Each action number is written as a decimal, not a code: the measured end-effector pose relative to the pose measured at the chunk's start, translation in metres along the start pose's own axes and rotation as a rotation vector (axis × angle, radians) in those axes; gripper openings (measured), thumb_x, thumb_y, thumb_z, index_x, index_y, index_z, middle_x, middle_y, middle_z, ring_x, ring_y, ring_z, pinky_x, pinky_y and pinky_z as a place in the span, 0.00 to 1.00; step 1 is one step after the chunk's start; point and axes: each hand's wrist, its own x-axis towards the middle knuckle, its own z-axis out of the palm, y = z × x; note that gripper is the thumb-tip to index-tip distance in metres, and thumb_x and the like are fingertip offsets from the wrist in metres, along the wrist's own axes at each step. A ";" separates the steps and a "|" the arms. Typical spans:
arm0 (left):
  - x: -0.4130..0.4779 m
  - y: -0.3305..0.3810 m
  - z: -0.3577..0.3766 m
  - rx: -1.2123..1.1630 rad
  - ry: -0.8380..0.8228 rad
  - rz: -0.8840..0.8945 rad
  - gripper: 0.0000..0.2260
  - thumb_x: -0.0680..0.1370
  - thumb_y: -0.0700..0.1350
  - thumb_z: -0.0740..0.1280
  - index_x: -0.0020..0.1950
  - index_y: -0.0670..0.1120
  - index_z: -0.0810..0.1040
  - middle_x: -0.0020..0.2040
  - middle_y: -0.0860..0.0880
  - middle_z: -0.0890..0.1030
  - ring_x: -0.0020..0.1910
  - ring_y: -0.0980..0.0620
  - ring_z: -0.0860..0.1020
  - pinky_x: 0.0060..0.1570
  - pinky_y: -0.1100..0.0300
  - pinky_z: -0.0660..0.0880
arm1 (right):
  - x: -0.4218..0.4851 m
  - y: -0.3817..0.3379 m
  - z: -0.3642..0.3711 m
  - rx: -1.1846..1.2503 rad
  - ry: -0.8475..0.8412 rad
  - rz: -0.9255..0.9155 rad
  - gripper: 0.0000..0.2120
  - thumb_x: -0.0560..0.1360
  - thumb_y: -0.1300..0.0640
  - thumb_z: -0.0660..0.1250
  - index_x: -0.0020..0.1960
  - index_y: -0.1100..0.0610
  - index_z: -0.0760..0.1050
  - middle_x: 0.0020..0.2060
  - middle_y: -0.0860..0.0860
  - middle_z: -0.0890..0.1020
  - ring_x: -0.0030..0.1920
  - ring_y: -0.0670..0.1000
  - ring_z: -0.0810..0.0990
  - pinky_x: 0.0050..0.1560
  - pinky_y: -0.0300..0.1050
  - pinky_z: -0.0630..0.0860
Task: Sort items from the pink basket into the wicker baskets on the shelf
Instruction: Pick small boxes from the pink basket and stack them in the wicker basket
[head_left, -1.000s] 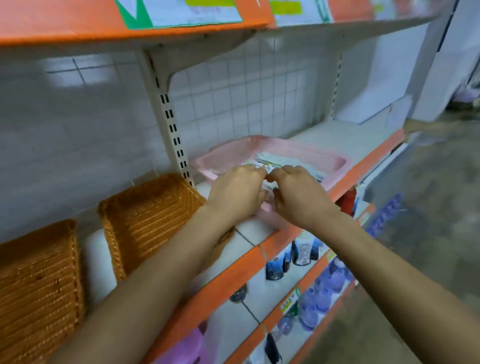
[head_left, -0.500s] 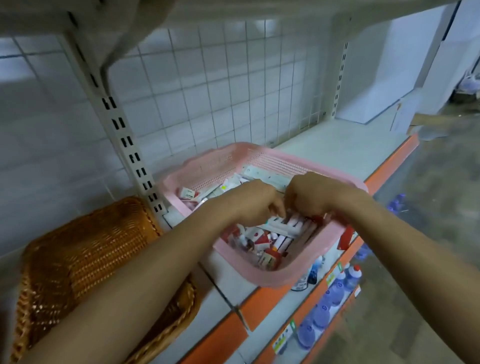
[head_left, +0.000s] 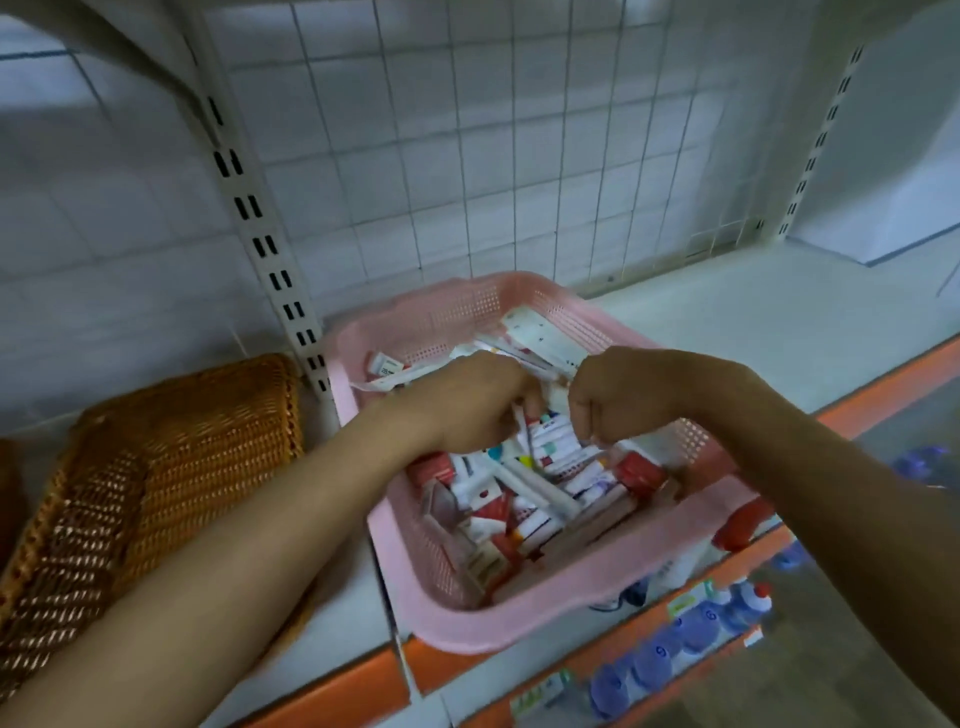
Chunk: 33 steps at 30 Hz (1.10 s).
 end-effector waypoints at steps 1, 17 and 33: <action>-0.003 0.002 -0.001 -0.020 0.002 -0.023 0.10 0.73 0.39 0.66 0.51 0.50 0.80 0.49 0.52 0.81 0.50 0.52 0.77 0.46 0.61 0.70 | 0.001 0.001 0.002 -0.043 -0.025 -0.015 0.09 0.69 0.59 0.70 0.48 0.61 0.82 0.49 0.54 0.83 0.51 0.54 0.80 0.55 0.50 0.77; -0.051 0.067 0.000 0.097 -0.224 -0.611 0.27 0.67 0.63 0.72 0.60 0.51 0.72 0.53 0.50 0.77 0.53 0.47 0.74 0.51 0.52 0.75 | -0.018 -0.006 0.018 -0.278 -0.077 -0.062 0.11 0.69 0.64 0.63 0.31 0.55 0.64 0.28 0.50 0.68 0.29 0.50 0.67 0.30 0.40 0.61; -0.065 0.089 -0.006 -0.168 0.220 -0.668 0.20 0.72 0.45 0.73 0.64 0.52 0.75 0.54 0.51 0.81 0.44 0.56 0.74 0.46 0.68 0.67 | -0.034 -0.007 0.004 0.175 0.330 -0.107 0.07 0.74 0.56 0.68 0.42 0.60 0.79 0.40 0.56 0.81 0.41 0.55 0.80 0.41 0.43 0.76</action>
